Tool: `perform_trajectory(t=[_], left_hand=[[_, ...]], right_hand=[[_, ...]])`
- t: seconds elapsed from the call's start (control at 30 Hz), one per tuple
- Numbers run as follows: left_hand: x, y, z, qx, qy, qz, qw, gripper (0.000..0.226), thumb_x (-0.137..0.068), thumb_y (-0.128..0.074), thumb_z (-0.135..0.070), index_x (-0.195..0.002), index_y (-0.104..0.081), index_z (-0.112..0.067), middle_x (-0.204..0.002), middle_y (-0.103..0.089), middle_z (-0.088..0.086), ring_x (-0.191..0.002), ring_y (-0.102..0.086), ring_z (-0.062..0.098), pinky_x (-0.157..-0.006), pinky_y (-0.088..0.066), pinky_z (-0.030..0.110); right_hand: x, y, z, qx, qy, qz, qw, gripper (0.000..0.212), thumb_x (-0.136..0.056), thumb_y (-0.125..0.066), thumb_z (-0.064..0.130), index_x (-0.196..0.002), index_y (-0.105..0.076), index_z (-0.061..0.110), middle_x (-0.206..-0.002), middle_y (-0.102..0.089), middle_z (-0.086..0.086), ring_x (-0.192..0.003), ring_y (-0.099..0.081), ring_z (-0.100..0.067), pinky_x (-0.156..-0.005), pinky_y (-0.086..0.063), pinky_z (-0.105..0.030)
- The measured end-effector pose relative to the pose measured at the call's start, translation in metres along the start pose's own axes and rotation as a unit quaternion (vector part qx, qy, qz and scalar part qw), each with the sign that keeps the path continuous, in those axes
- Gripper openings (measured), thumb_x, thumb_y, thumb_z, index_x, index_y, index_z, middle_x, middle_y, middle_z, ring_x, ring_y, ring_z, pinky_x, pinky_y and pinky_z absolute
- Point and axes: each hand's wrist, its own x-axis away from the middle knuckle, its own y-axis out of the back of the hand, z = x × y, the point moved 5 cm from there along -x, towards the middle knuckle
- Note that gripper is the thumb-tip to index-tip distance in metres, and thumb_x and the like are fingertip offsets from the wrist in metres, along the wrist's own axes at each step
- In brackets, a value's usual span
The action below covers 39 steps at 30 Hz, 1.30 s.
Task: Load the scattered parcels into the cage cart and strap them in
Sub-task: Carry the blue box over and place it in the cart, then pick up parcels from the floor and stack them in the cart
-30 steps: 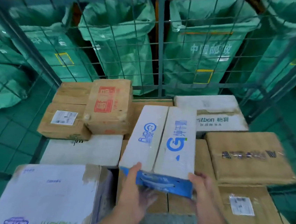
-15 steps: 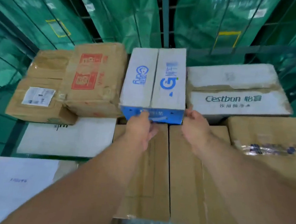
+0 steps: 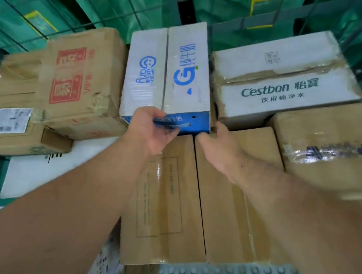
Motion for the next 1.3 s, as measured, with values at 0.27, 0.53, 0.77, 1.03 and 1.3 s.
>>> perform_trajectory(t=[0.27,0.53,0.77,1.03,1.3], left_hand=[[0.085,0.007,0.063,-0.188,0.043,0.005,0.981,0.028,-0.101,-0.047,-0.026,-0.128,-0.050,-0.017,-0.117,-0.066,0.007,-0.094,-0.069,0.023,-0.086,-0.053,0.037],[0.278,0.053,0.205,-0.614,0.063,0.141,0.775,0.006,-0.095,-0.069,-0.023,-0.089,-0.071,-0.024,-0.079,-0.070,-0.013,-0.066,-0.063,-0.001,-0.058,-0.047,0.015],[0.390,0.137,0.275,-0.807,0.148,0.328,0.468,0.009,-0.089,-0.070,-0.023,-0.095,-0.075,-0.020,-0.094,-0.075,-0.002,-0.085,-0.068,0.016,-0.074,-0.051,0.025],[0.426,0.151,0.224,-0.832,0.197,0.370,0.364,0.006,-0.090,-0.065,-0.027,-0.089,-0.069,-0.031,-0.071,-0.064,-0.015,-0.065,-0.057,0.003,-0.055,-0.042,0.014],[0.465,0.149,0.222,-0.817,0.231,0.435,0.301,0.015,-0.072,-0.064,-0.016,-0.080,-0.066,-0.028,-0.059,-0.063,-0.010,-0.057,-0.055,0.009,-0.056,-0.044,0.020]], right_hand=[[0.133,0.011,-0.066,0.071,-0.044,0.108,0.991,0.010,-0.098,-0.053,0.028,-0.103,-0.061,0.024,-0.081,-0.058,0.010,-0.067,-0.053,-0.010,-0.050,-0.037,-0.015],[0.361,0.016,-0.133,0.281,-0.015,0.399,0.873,0.014,-0.094,-0.060,0.027,-0.095,-0.070,0.017,-0.093,-0.072,0.004,-0.086,-0.067,-0.014,-0.074,-0.053,-0.025],[0.463,0.010,-0.161,0.295,-0.032,0.515,0.804,0.018,-0.096,-0.065,0.030,-0.109,-0.072,0.021,-0.107,-0.074,0.003,-0.086,-0.059,-0.006,-0.071,-0.041,-0.015],[0.508,0.009,-0.138,0.285,-0.100,0.422,0.855,0.011,-0.096,-0.063,0.036,-0.100,-0.072,0.032,-0.083,-0.069,0.014,-0.074,-0.062,-0.006,-0.065,-0.048,-0.017],[0.571,-0.003,-0.150,0.188,-0.106,0.253,0.943,0.004,-0.093,-0.071,0.035,-0.095,-0.068,0.032,-0.078,-0.061,0.016,-0.067,-0.056,0.000,-0.053,-0.038,-0.008]])
